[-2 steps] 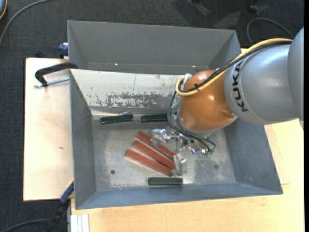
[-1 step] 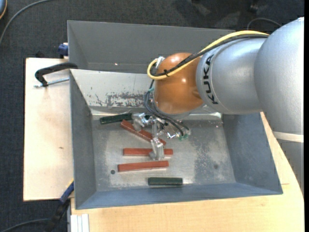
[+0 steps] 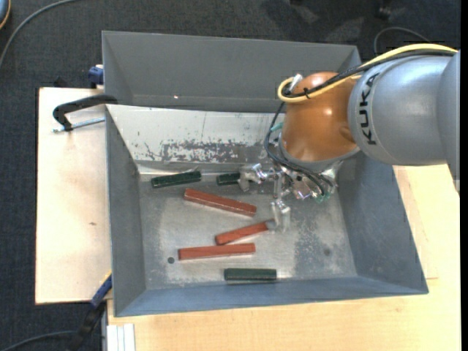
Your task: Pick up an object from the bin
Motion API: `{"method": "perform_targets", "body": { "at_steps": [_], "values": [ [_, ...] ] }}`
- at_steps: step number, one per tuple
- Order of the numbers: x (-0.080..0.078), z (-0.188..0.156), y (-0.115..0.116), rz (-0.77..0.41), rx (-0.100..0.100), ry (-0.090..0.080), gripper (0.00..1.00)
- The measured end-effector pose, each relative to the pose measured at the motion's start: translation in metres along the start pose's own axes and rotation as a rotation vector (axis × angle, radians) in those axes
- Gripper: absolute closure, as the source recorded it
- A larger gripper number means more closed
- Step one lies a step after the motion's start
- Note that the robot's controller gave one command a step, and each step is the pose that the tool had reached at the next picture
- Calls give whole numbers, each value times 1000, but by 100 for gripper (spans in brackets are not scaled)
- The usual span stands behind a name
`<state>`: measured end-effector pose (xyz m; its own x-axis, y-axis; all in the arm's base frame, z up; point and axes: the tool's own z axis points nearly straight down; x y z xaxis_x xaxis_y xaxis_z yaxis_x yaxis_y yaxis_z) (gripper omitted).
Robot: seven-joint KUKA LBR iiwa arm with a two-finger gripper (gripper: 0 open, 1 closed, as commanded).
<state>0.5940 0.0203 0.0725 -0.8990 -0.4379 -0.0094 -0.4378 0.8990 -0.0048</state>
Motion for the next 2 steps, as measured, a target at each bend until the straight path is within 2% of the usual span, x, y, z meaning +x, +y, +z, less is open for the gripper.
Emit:
{"method": "perform_targets", "body": {
  "at_steps": [1, 2],
  "values": [
    [25, 1, 87, -182, -10, 8, 0],
    [-17, -6, 179, -178, -10, -1, 0]
  ]
}}
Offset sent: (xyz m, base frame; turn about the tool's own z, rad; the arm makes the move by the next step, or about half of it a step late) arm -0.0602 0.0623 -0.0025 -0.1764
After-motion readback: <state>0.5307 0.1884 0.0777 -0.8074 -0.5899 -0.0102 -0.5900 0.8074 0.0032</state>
